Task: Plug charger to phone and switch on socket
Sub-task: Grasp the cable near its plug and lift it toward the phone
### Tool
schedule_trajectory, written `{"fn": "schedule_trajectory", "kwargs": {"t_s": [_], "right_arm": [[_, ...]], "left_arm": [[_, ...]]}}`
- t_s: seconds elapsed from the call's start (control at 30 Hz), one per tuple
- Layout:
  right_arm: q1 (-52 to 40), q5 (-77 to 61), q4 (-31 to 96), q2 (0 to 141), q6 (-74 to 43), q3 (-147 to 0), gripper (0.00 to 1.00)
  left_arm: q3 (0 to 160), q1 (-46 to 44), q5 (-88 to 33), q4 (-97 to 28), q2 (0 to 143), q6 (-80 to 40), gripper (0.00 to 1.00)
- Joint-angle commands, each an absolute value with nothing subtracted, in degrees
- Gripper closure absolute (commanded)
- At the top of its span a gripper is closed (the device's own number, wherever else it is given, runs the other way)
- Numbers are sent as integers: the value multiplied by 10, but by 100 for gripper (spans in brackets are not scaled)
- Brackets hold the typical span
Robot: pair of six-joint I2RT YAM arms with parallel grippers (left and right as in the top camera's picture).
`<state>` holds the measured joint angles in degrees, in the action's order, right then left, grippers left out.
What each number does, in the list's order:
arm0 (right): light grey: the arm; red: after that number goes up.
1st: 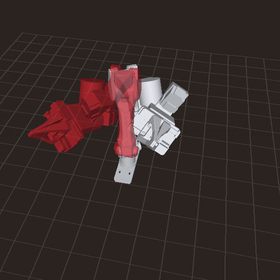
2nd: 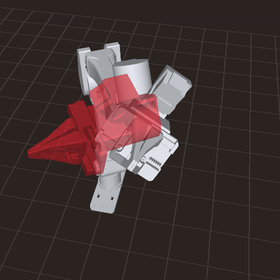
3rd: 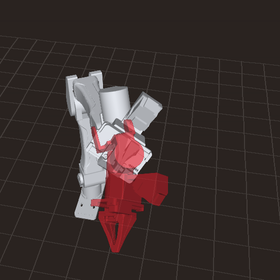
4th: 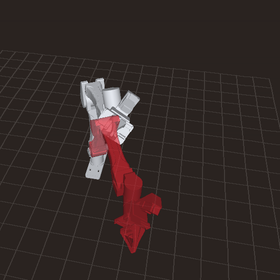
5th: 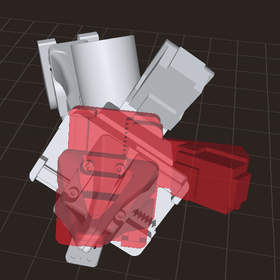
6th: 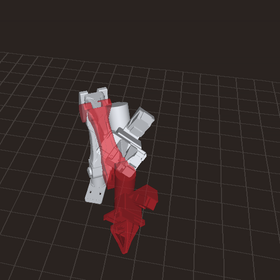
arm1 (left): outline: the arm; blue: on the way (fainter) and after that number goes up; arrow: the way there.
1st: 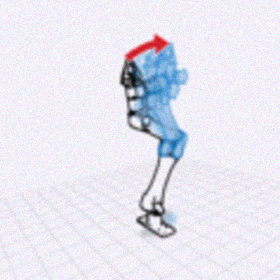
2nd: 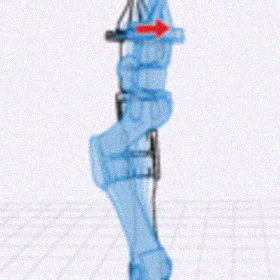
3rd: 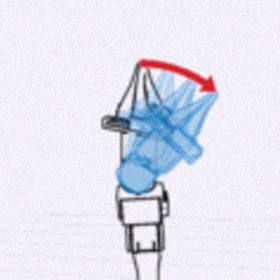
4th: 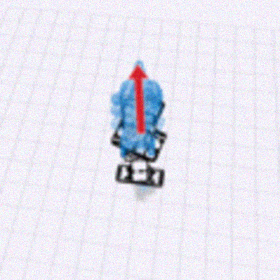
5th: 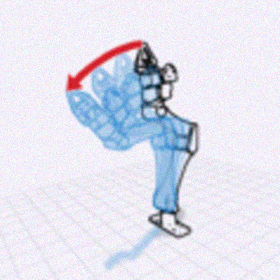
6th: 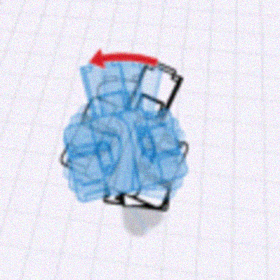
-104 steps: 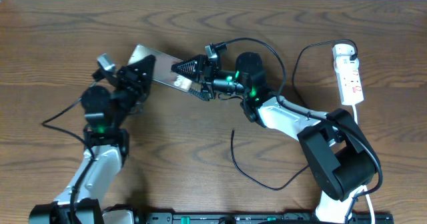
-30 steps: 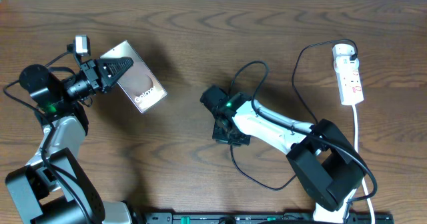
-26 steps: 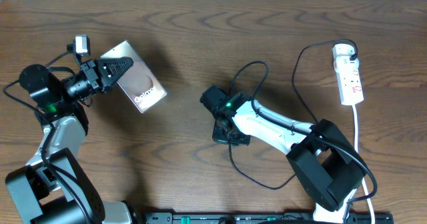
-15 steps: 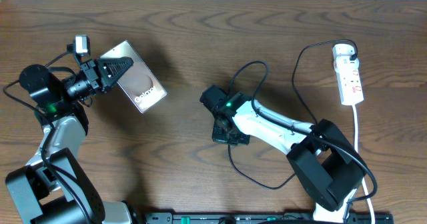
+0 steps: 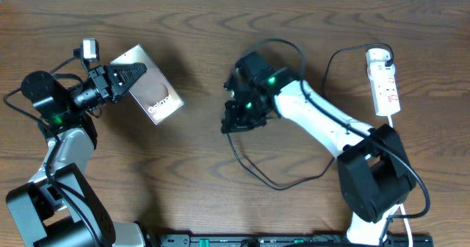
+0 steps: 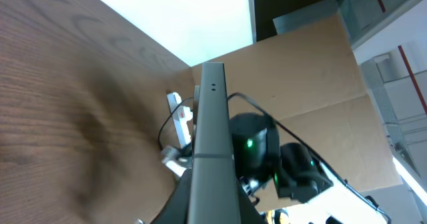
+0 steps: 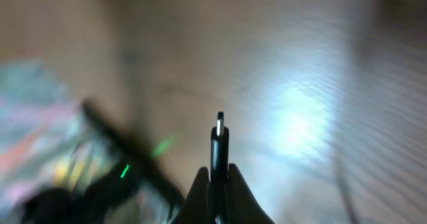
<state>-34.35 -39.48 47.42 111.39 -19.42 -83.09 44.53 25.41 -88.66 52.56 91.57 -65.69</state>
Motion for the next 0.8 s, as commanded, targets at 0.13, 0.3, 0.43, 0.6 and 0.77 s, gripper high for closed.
{"fn": "schedule_trajectory", "kwargs": {"t_s": [0.13, 0.3, 0.43, 0.6, 0.77], "right_arm": [[-327, -663, 479, 1116, 114, -840, 99], [-336, -754, 429, 1116, 165, -840, 99], [-347, -769, 390, 1117, 152, -840, 99], [-352, -772, 390, 1117, 153, -839, 99], [-351, -797, 381, 1117, 152, -834, 99]], "left_arm": [[460, 256, -897, 531, 912, -651, 93], [460, 245, -885, 531, 912, -654, 93], [460, 236, -876, 531, 912, -654, 93], [460, 236, -869, 531, 912, -654, 93], [460, 236, -862, 531, 912, -654, 93]]}}
